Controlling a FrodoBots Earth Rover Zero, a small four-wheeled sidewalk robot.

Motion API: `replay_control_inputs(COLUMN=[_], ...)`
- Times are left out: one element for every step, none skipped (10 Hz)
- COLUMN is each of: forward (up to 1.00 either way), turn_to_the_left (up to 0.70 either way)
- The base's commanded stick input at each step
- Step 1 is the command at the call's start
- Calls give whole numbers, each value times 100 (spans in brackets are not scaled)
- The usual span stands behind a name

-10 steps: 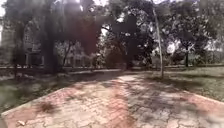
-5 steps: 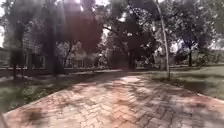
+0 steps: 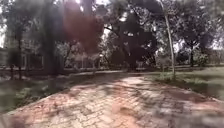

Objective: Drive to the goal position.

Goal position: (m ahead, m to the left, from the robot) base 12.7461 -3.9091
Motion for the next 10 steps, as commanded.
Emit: replay_control_inputs(forward=[70, 70, 70, 70, 70, 70, 70, 70, 70, 70], turn_to_the_left=[0, 0, 0, 0, -15, -35, -35, -34, -4, 0])
